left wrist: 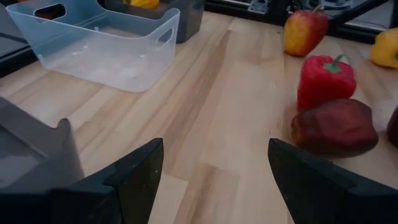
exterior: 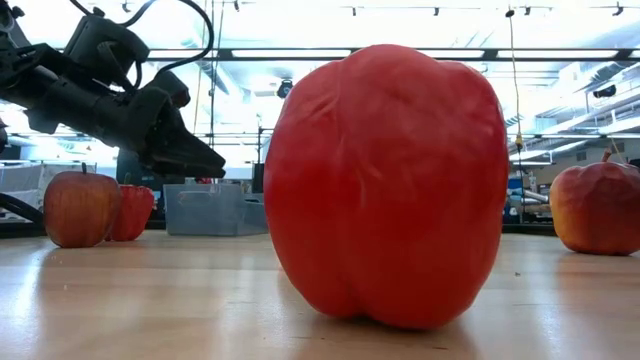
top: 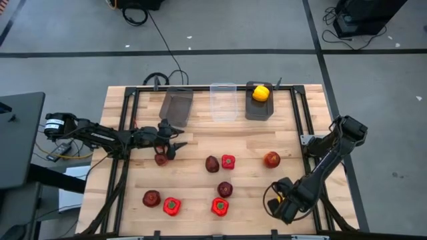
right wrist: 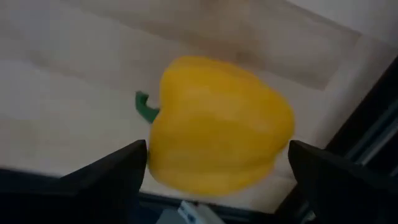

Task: Sort produce into baskets
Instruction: Put the yellow bell pepper into the right black bin, then put the top left red bell pepper into the transparent bin

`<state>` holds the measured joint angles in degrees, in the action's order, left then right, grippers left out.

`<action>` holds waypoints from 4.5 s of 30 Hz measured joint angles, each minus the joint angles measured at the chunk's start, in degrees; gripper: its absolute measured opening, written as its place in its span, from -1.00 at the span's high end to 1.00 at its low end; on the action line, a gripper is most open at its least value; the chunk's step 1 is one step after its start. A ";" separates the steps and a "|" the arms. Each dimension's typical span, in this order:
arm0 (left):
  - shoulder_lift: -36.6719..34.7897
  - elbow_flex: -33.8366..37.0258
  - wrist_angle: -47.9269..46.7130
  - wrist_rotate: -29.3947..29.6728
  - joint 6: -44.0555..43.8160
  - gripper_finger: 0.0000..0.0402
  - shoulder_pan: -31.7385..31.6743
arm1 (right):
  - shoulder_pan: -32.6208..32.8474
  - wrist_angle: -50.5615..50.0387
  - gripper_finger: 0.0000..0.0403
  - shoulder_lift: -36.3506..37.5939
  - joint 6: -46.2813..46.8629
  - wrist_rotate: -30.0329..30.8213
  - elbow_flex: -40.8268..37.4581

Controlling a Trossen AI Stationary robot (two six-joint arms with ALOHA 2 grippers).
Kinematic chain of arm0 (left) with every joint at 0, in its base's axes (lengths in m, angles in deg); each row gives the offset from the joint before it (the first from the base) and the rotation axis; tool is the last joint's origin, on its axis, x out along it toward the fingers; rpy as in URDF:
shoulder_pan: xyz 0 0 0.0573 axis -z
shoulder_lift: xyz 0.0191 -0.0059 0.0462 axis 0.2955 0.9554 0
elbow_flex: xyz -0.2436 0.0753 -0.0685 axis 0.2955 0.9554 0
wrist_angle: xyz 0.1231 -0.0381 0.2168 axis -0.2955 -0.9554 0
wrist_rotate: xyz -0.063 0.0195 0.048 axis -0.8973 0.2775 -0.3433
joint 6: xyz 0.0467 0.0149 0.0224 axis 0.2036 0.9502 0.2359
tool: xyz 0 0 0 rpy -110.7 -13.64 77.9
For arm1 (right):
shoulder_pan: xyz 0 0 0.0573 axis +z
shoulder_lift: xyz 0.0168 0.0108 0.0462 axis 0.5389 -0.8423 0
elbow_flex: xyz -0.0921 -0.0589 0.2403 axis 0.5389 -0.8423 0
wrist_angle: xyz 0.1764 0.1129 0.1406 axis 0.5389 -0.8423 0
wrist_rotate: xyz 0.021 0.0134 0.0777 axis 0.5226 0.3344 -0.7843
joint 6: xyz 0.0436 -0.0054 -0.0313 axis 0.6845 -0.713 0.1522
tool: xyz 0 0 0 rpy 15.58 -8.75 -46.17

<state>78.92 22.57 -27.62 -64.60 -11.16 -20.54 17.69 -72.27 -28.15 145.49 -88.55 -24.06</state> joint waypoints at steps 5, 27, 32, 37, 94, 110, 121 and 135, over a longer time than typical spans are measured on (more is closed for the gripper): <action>0.00 -0.01 -0.01 -0.05 0.00 -0.46 0.00 | 0.10 10.96 -0.99 0.42 3.84 0.03 -6.65; -0.02 -0.02 -0.41 -0.03 -0.07 -0.46 0.00 | -0.97 16.45 -0.65 0.22 0.43 7.16 -10.74; -0.02 -0.02 -0.25 -0.01 -0.10 -0.46 0.00 | -3.85 8.21 -0.65 2.97 -4.50 16.69 -5.33; -0.02 -0.02 -0.06 -0.01 -1.03 -0.46 0.00 | -9.37 -6.76 -0.67 7.43 -10.88 29.30 -0.23; -2.95 -39.33 -91.06 5.13 -13.88 -0.47 1.04 | -64.71 30.70 -0.91 22.83 -93.75 34.30 -11.75; -2.70 -40.63 -100.38 4.27 -29.10 -0.74 -1.99 | -60.92 66.23 -0.91 22.57 -100.67 35.86 -24.35; -2.43 -36.57 -96.50 3.39 -26.43 -0.11 -1.77 | -61.18 70.03 -0.91 22.55 -99.81 35.62 -27.74; -2.37 -34.01 -93.50 0.55 -26.33 0.23 -1.68 | -60.87 69.85 -0.91 22.55 -100.20 35.18 -27.76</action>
<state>76.55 -11.44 -121.12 -64.05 -37.49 -22.22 -43.18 -2.42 -5.60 45.28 -53.37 -51.82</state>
